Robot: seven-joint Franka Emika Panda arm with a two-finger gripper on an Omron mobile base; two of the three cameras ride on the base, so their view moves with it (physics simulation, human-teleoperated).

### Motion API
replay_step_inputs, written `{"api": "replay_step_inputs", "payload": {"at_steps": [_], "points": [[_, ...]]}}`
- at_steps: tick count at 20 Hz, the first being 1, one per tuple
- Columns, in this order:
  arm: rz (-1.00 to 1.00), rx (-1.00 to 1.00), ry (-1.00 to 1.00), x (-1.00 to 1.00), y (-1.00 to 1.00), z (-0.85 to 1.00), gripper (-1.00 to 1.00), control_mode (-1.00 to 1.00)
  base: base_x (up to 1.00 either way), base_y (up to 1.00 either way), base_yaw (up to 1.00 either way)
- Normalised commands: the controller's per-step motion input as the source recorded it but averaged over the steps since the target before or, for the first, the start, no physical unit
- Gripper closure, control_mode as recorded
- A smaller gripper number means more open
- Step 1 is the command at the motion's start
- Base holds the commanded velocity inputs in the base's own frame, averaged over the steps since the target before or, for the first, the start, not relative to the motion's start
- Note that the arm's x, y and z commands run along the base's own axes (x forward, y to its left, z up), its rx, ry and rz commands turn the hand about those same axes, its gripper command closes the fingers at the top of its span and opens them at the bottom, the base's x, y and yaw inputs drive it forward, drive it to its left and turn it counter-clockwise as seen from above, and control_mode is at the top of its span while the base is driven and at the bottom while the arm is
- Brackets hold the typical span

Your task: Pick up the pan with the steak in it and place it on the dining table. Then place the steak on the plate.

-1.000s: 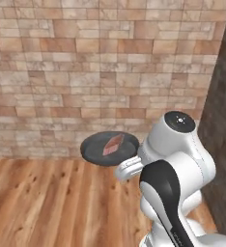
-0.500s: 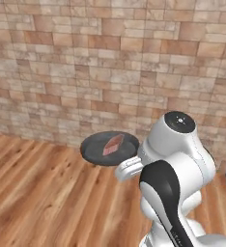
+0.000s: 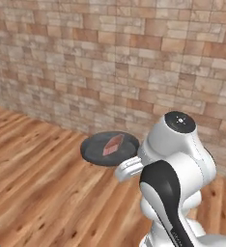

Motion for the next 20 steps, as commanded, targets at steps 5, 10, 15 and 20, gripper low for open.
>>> {"api": "replay_step_inputs", "payload": {"at_steps": [5, 10, 15, 20], "points": [[0.00, 0.00, 0.00, 0.00, 0.00, 0.00, 1.00, 1.00, 0.28, -0.08, 0.40], [0.00, 0.00, 0.00, 0.00, 0.00, 0.00, 1.00, 1.00, 0.27, -0.07, 0.40], [0.00, 0.00, 0.00, 0.00, 0.00, 0.00, 1.00, 1.00, 0.17, 0.00, 0.43], [0.00, 0.00, 0.00, 0.00, 0.00, 0.00, 1.00, 1.00, 0.03, 0.00, 0.46]]}}
